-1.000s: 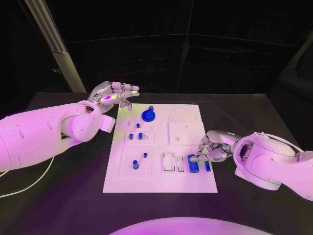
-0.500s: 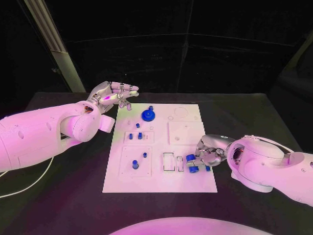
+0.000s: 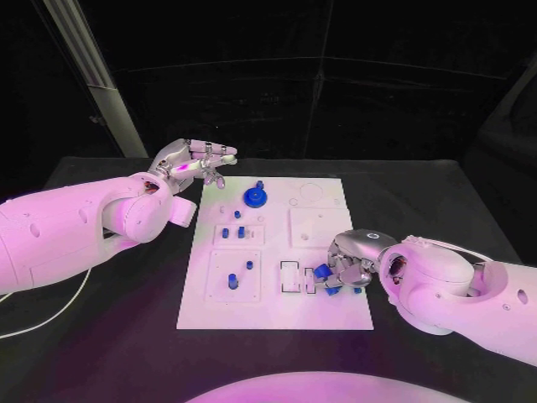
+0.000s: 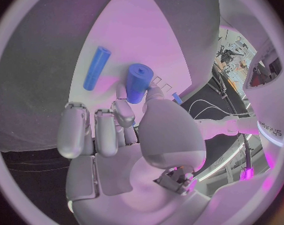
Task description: Assemble the parts on the task board
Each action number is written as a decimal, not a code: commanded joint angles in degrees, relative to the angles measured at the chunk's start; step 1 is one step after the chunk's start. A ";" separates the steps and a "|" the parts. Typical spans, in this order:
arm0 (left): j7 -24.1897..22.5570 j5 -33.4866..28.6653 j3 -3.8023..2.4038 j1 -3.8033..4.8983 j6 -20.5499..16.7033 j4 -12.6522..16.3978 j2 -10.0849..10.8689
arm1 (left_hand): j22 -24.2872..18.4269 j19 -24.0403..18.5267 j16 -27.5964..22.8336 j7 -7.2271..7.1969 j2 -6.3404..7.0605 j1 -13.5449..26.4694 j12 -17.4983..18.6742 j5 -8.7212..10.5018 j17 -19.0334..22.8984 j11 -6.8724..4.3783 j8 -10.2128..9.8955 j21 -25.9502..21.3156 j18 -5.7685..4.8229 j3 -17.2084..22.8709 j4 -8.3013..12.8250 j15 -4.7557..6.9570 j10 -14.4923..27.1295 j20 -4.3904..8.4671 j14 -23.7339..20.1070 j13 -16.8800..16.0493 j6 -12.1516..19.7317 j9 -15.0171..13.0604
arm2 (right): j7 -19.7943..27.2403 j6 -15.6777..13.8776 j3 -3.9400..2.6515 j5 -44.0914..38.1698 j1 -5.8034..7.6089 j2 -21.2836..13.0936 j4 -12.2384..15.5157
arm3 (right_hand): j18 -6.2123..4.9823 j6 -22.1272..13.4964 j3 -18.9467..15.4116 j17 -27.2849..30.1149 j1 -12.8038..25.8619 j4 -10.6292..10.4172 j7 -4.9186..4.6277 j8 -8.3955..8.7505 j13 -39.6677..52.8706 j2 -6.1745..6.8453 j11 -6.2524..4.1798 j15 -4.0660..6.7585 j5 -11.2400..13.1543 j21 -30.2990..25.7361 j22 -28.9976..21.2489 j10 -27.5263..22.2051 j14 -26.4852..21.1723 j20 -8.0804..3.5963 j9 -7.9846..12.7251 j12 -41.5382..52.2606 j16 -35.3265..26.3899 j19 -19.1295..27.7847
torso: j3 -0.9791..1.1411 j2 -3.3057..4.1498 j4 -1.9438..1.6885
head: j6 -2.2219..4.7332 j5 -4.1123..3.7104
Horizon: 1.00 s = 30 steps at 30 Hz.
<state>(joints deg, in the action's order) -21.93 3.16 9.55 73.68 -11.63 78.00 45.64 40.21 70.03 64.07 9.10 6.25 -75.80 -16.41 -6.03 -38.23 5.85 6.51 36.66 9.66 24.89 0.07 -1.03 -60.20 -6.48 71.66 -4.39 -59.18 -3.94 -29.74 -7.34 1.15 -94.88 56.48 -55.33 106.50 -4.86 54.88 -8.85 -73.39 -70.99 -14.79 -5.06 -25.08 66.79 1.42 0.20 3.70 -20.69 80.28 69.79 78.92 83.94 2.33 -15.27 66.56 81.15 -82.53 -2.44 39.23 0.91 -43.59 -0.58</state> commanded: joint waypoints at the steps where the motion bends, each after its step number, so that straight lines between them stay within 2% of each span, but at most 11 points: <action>1: -0.34 -0.15 -0.03 0.08 0.51 0.16 0.08 | -0.05 -0.20 -0.02 0.34 -0.23 0.16 -0.19 -0.27 0.05 -0.05 0.20 -0.34 0.81 -0.17 -0.08 0.06 0.43 -0.15 -0.38 0.05 0.02 0.01 | -1.66 -0.19 0.45 -2.86 -0.50 -0.39 -0.15 | 0.99 -0.01 0.10 -0.15 -2.01 0.51 0.62 -0.63 0.31 -1.19 -0.36 0.45 -1.92 0.26 0.15 0.36 3.17 -0.25 0.55 0.30 0.39 -0.33 | 0.02 -0.02 0.06 | 0.02 0.06; 4: -0.33 -0.15 -0.03 0.08 0.53 0.16 0.13 | -0.06 -0.20 0.02 0.33 -0.23 0.14 -0.20 -0.28 -0.01 -0.06 0.20 -0.35 0.81 -0.17 -0.07 0.06 0.44 -0.15 -0.35 0.05 0.03 0.01 | -1.22 -2.70 0.45 -1.64 -0.52 -0.94 0.50 | 1.01 -0.17 0.15 -0.34 -2.72 0.67 0.71 -0.95 0.48 -1.63 -0.45 0.53 -3.62 0.32 0.29 0.48 3.21 -0.34 -0.04 0.28 0.48 -0.39 | 0.05 -0.04 0.04 | 0.05 0.10; 7: -0.34 -0.15 -0.03 0.08 0.54 0.14 0.15 | -0.06 -0.20 0.02 0.33 -0.23 0.14 -0.20 -0.28 -0.01 -0.06 0.20 -0.35 0.81 -0.17 -0.07 0.06 0.44 -0.15 -0.35 0.05 0.03 0.01 | -0.25 -6.46 0.44 0.51 -0.52 -1.65 1.42 | 1.02 -0.35 0.06 -0.50 -2.96 0.50 0.77 -1.16 0.55 -1.97 -0.51 0.58 -5.52 0.36 0.37 0.53 3.24 -0.42 -0.54 0.15 0.55 -0.43 | 0.02 -0.08 0.03 | 0.04 0.05; 12: -0.34 -0.15 -0.02 0.07 0.55 0.07 0.08 | -0.06 -0.20 0.02 0.33 -0.23 0.14 -0.20 -0.28 -0.01 -0.06 0.20 -0.35 0.81 -0.17 -0.07 0.06 0.44 -0.15 -0.35 0.05 0.03 0.01 | 1.89 -12.51 0.41 5.20 -0.51 -2.49 2.85 | 1.02 -0.45 -0.25 -0.57 -2.48 -0.14 0.77 -1.30 0.45 -2.31 -0.52 0.60 -6.16 0.37 0.39 0.55 3.25 -0.49 -0.95 -0.09 0.57 -0.44 | -0.01 -0.05 -0.01 | 0.16 -0.05; 16: -0.33 -0.15 -0.02 0.06 0.57 0.07 0.00 | -0.06 -0.20 0.01 0.33 -0.23 0.13 -0.21 -0.28 0.00 -0.06 0.20 -0.35 0.81 -0.17 -0.06 0.06 0.44 -0.15 -0.36 0.05 0.03 0.01 | 3.12 -14.76 0.40 8.75 -0.50 -2.53 3.47 | 1.04 -0.50 -0.63 -0.76 -1.83 -0.94 0.81 -1.44 0.55 -2.66 -0.53 0.62 -6.31 0.43 0.51 0.68 3.29 -0.53 -1.33 -0.11 0.66 -0.49 | -0.05 0.04 -0.10 | 0.14 0.00; 25: -0.31 -0.15 -0.02 0.06 0.59 0.19 0.00 | -0.08 -0.19 -0.01 0.31 -0.25 0.05 -0.25 -0.30 0.09 -0.08 0.21 -0.37 0.82 -0.16 -0.02 0.08 0.46 -0.15 -0.39 0.06 0.05 0.02 | 3.77 -14.85 0.39 13.62 -0.49 -0.35 3.00 | 1.03 -0.35 -1.50 -0.89 -0.16 -1.85 1.01 -1.93 0.39 -3.56 -0.68 0.72 -6.12 0.42 0.51 0.77 3.31 -0.61 -2.32 -0.56 0.70 -0.51 | -0.09 0.03 -0.08 | -0.06 0.28; 30: -0.27 -0.15 -0.02 0.06 0.63 0.27 0.00 | -0.08 -0.19 -0.01 0.31 -0.25 0.05 -0.25 -0.30 0.09 -0.08 0.21 -0.37 0.82 -0.16 -0.02 0.08 0.46 -0.15 -0.39 0.06 0.05 0.02 | 2.32 -12.31 0.39 15.20 -0.48 1.34 2.10 | 1.03 0.52 -2.69 -0.84 2.15 -1.89 1.50 -2.94 0.44 -4.29 -1.02 0.95 -5.09 0.40 0.52 0.94 3.28 -0.77 -3.68 -0.76 0.63 -0.52 | -0.12 0.01 -0.04 | -0.20 0.42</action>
<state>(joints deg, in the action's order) -21.92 3.16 9.57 73.66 -11.62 78.12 45.68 40.22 70.03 64.07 9.10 6.25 -75.80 -16.41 -6.03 -38.24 5.84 6.51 36.66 9.66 24.89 0.07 -1.03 -60.20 -6.48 71.66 -4.40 -59.18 -3.94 -27.16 -20.42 1.56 -82.61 55.91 -54.17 108.72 -4.87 55.10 -11.32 -74.28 -69.15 -16.75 -3.78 -27.96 67.15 -3.05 -0.72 4.23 -25.95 80.50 70.24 79.85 84.07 1.93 -18.87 65.67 81.53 -82.93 -2.53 39.25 0.83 -43.72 -0.19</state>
